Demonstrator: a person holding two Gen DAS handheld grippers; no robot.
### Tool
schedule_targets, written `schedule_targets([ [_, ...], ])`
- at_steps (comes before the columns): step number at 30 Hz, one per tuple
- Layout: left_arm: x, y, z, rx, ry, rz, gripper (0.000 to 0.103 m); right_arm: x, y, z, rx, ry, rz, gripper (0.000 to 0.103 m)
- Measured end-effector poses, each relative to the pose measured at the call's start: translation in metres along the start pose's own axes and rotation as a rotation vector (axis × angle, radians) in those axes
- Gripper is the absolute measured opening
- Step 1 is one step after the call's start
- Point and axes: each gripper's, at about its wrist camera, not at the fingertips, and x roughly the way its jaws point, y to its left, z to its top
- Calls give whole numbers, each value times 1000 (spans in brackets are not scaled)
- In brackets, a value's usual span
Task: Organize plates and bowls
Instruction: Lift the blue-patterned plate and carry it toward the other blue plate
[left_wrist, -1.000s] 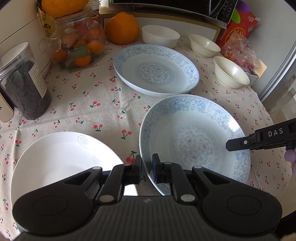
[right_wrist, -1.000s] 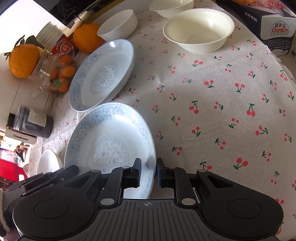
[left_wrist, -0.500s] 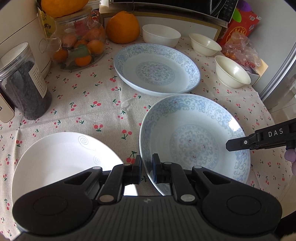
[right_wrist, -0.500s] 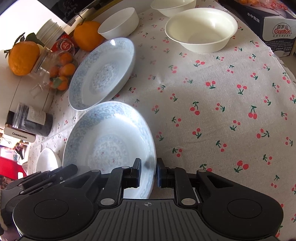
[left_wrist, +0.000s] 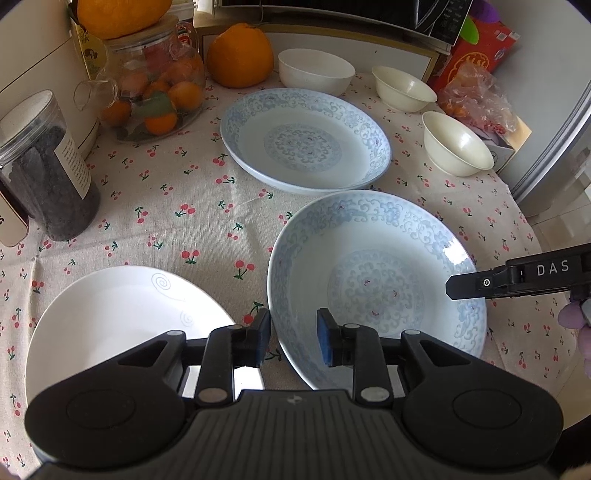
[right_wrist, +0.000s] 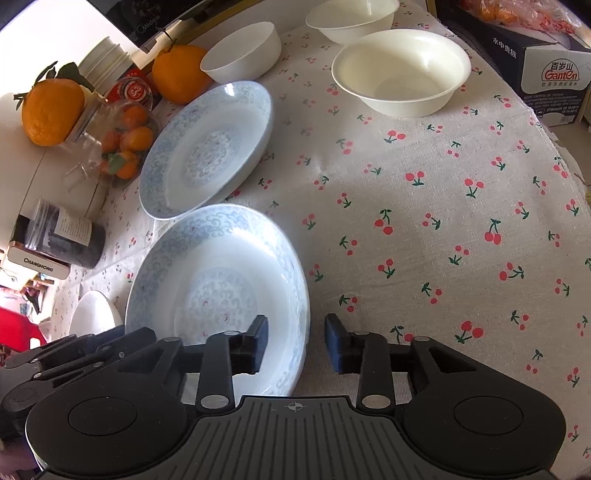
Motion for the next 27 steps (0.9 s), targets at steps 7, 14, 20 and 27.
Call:
schedule_targets([
  [7, -11, -4, 8, -43, -7, -9, 76, -17, 4, 9, -2, -59, 14, 78],
  [14, -23, -13, 26, -34, -65, 61, 98, -33, 13, 26, -24, -124, 30, 91],
  [20, -27, -18, 49, -45, -111, 106, 102, -36, 18, 44, -43, -156, 24, 92],
  [27, -7, -8, 70, -95, -141, 154, 103, -26, 27, 66, -73, -167, -5, 92],
])
